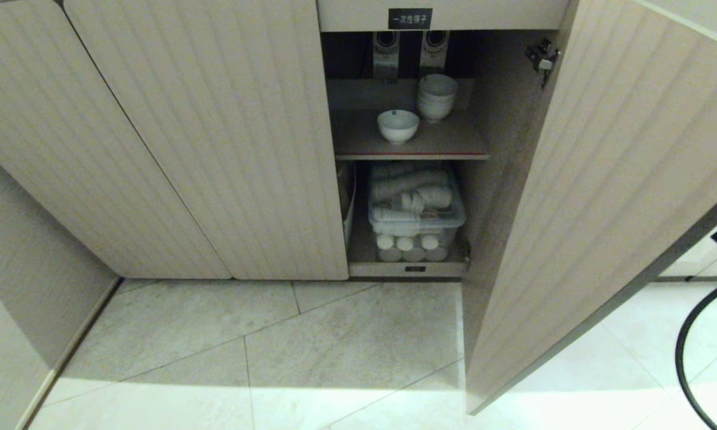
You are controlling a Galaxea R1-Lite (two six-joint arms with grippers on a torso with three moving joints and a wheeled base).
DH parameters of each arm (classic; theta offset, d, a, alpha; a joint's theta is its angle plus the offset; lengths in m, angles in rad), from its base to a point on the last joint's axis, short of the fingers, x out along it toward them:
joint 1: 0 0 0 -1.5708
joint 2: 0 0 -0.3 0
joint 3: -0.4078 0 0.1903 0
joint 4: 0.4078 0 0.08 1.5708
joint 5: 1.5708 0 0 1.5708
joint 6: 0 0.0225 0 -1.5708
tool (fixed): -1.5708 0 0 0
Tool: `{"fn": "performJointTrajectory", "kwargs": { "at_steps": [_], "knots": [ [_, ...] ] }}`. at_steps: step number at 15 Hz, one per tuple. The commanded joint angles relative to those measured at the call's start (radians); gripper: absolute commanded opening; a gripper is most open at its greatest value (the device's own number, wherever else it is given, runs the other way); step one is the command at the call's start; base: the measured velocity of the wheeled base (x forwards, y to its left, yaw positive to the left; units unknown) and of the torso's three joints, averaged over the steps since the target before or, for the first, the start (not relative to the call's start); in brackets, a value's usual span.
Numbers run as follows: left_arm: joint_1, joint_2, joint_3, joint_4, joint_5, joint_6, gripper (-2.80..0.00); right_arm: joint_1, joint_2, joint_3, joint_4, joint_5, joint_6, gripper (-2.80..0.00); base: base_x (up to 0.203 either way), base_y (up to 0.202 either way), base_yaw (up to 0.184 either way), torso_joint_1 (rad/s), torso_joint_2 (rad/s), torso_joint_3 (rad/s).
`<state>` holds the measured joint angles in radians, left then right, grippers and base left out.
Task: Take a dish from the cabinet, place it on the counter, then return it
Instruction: Close the cabinet door
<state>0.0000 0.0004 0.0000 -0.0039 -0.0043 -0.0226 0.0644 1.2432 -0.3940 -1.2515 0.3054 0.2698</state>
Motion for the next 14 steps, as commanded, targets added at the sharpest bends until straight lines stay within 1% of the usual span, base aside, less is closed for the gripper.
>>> {"fn": "performJointTrajectory", "kwargs": {
  "at_steps": [1,3,6,8,11,14],
  "knots": [
    [0.000,0.000,0.000,-0.001,0.000,0.000,-2.80,0.011,0.074,0.000,-0.054,0.002,0.000,-2.80,0.000,0.000,0.000,0.000,0.00,0.000],
    [0.000,0.000,0.000,-0.001,0.000,0.000,-2.80,0.013,0.147,-0.002,-0.152,0.002,0.000,-2.80,0.000,0.000,0.000,0.000,0.00,0.000],
    [0.000,0.000,0.000,-0.001,0.000,0.000,-2.80,0.022,0.228,-0.030,-0.237,0.000,0.002,-2.80,0.000,0.000,0.000,0.000,0.00,0.000],
    [0.000,0.000,0.000,-0.001,-0.001,0.000,-2.80,0.027,0.250,-0.054,-0.244,0.000,0.002,-2.80,0.000,0.000,0.000,0.000,0.00,0.000],
    [0.000,0.000,0.000,-0.001,0.000,0.000,-2.80,0.065,0.270,-0.081,-0.244,-0.002,0.000,-2.80,0.000,0.000,0.000,0.000,0.00,0.000],
    [0.000,0.000,0.000,-0.001,0.000,0.000,-2.80,0.107,0.313,-0.112,-0.244,-0.002,-0.038,-2.80,0.000,0.000,0.000,0.000,0.00,0.000]
  ]
}}
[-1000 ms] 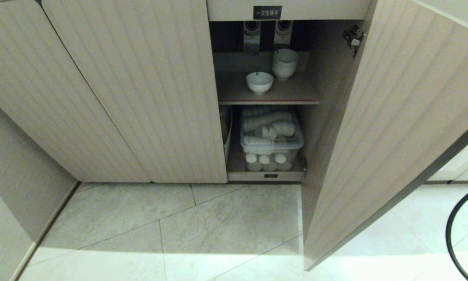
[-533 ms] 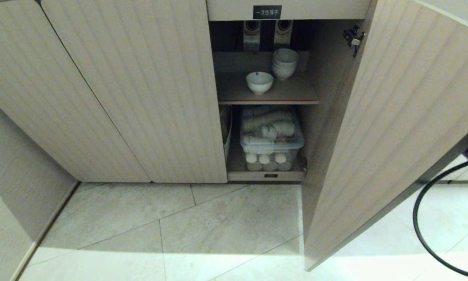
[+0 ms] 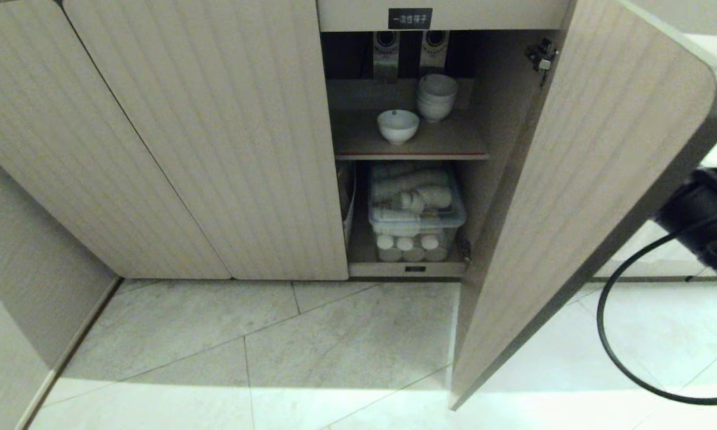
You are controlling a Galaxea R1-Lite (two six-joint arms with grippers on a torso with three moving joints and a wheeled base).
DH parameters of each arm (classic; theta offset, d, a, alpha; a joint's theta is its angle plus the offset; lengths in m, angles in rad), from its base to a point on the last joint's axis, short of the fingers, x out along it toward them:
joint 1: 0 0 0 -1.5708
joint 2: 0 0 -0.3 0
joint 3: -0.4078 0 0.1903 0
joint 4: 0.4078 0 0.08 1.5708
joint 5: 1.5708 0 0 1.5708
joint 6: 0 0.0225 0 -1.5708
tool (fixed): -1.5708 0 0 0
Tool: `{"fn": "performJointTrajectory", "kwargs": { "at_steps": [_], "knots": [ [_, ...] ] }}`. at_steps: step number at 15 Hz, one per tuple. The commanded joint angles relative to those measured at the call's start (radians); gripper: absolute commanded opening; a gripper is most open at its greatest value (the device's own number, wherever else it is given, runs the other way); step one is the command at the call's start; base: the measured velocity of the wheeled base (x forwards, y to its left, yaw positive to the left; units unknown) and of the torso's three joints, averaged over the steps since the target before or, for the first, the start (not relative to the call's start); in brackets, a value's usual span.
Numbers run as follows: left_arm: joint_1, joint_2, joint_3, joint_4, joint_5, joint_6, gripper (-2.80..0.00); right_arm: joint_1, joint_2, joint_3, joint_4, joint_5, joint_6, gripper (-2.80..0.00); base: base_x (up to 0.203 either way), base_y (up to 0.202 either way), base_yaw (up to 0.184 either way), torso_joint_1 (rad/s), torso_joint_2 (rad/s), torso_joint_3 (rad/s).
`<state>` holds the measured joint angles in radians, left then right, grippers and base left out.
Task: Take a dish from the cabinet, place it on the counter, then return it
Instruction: Close the cabinet door
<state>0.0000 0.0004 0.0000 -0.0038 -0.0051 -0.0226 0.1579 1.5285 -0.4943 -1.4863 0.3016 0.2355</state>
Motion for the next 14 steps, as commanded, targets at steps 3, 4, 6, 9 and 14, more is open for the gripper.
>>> {"fn": "performJointTrajectory", "kwargs": {
  "at_steps": [3,4,6,9,14],
  "knots": [
    [0.000,0.000,0.000,-0.001,0.001,0.000,-2.80,0.054,0.081,-0.063,-0.009,0.001,-0.014,-2.80,0.000,0.000,0.000,0.000,0.00,0.000],
    [0.000,0.000,0.000,-0.001,0.001,0.000,-2.80,0.061,0.102,-0.084,-0.009,0.000,-0.015,-2.80,0.000,0.000,0.000,0.000,0.00,0.000],
    [0.000,0.000,0.000,-0.001,0.001,0.000,-2.80,0.068,0.144,-0.133,-0.009,-0.017,-0.015,-2.80,0.000,0.000,0.000,0.000,0.00,0.000],
    [0.000,0.000,0.000,-0.001,0.001,0.000,-2.80,0.075,0.216,-0.215,-0.008,-0.040,-0.014,-2.80,0.000,0.000,0.000,0.000,0.00,0.000],
    [0.000,0.000,0.000,-0.001,0.001,0.000,-2.80,0.098,0.311,-0.344,-0.002,-0.041,-0.013,-2.80,0.000,0.000,0.000,0.000,0.00,0.000]
  ]
}}
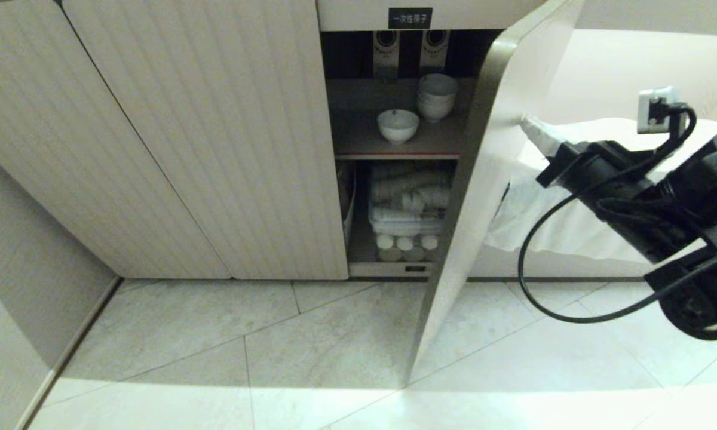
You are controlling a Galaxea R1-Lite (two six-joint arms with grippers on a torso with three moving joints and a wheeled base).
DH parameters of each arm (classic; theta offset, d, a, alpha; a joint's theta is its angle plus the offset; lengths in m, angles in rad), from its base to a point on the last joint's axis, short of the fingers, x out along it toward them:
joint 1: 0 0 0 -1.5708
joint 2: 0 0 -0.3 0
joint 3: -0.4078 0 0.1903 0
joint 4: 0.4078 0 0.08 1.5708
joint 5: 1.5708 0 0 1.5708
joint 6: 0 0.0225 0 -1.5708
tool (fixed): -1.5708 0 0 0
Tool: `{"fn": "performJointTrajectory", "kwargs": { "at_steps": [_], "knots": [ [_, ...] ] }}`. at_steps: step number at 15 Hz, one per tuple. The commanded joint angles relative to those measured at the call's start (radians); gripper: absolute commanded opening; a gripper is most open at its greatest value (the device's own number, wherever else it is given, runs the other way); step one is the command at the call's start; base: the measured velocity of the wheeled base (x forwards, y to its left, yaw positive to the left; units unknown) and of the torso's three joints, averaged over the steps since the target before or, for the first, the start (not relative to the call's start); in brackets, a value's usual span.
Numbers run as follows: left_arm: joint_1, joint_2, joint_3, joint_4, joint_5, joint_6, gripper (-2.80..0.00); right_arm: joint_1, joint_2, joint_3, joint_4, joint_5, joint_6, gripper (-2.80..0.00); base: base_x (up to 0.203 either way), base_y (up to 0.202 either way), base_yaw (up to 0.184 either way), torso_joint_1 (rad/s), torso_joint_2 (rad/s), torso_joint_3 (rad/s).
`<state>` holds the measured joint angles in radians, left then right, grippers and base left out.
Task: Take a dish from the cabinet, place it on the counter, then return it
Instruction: Close the cabinet door
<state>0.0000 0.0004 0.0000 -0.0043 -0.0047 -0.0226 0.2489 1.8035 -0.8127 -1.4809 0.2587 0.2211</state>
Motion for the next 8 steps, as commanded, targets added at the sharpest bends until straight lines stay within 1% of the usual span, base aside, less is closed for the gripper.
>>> {"fn": "performJointTrajectory", "kwargs": {
  "at_steps": [1,8],
  "knots": [
    [0.000,0.000,0.000,0.000,0.000,0.000,-2.80,0.012,0.052,-0.045,-0.006,0.002,0.001,-2.80,0.000,0.000,0.000,0.000,0.00,0.000],
    [0.000,0.000,0.000,0.000,0.000,0.000,-2.80,0.026,0.198,-0.191,-0.007,-0.003,0.001,-2.80,0.000,0.000,0.000,0.000,0.00,0.000]
  ]
}}
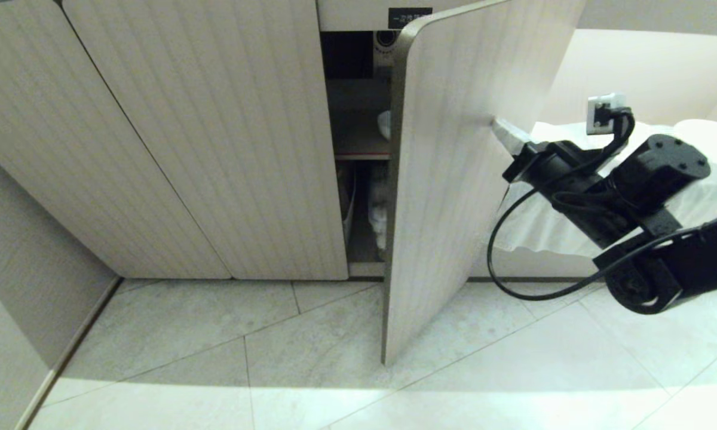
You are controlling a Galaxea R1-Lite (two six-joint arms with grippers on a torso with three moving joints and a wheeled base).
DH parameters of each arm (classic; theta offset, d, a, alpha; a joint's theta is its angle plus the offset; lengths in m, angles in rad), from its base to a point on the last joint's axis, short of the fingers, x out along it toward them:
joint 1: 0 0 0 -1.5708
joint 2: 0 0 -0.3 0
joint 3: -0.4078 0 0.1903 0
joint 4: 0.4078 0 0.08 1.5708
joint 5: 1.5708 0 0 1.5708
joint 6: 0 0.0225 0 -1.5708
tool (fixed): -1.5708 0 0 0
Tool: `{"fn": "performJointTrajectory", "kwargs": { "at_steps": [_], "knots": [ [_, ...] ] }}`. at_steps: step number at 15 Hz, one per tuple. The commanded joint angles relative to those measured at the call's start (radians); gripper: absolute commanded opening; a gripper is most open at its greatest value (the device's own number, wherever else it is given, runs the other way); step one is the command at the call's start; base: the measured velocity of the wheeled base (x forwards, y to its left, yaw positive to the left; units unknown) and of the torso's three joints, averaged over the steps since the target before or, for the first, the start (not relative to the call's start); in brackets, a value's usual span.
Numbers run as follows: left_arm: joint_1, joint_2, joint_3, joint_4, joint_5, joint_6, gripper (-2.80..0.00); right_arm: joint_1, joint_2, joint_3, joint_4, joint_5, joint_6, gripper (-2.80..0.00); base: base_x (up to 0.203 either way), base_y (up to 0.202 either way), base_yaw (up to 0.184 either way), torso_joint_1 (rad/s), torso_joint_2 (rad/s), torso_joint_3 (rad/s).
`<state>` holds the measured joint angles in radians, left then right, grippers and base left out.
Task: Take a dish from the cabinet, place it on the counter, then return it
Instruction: Close the cabinet door
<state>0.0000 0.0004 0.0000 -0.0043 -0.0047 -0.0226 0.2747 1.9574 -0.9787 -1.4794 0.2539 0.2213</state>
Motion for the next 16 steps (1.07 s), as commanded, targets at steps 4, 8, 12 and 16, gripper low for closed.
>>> {"fn": "performJointTrajectory", "kwargs": {
  "at_steps": [4,8,12,16],
  "knots": [
    [0.000,0.000,0.000,0.000,0.000,0.000,-2.80,-0.001,0.151,-0.152,-0.004,-0.070,0.001,-2.80,0.000,0.000,0.000,0.000,0.00,0.000],
    [0.000,0.000,0.000,0.000,0.000,0.000,-2.80,-0.003,0.235,-0.262,-0.003,-0.161,-0.022,-2.80,0.000,0.000,0.000,0.000,0.00,0.000],
    [0.000,0.000,0.000,0.000,0.000,0.000,-2.80,-0.003,0.243,-0.270,-0.013,-0.181,-0.048,-2.80,0.000,0.000,0.000,0.000,0.00,0.000],
    [0.000,0.000,0.000,0.000,0.000,0.000,-2.80,-0.003,0.192,-0.196,-0.016,-0.180,-0.101,-2.80,0.000,0.000,0.000,0.000,0.00,0.000]
  ]
}}
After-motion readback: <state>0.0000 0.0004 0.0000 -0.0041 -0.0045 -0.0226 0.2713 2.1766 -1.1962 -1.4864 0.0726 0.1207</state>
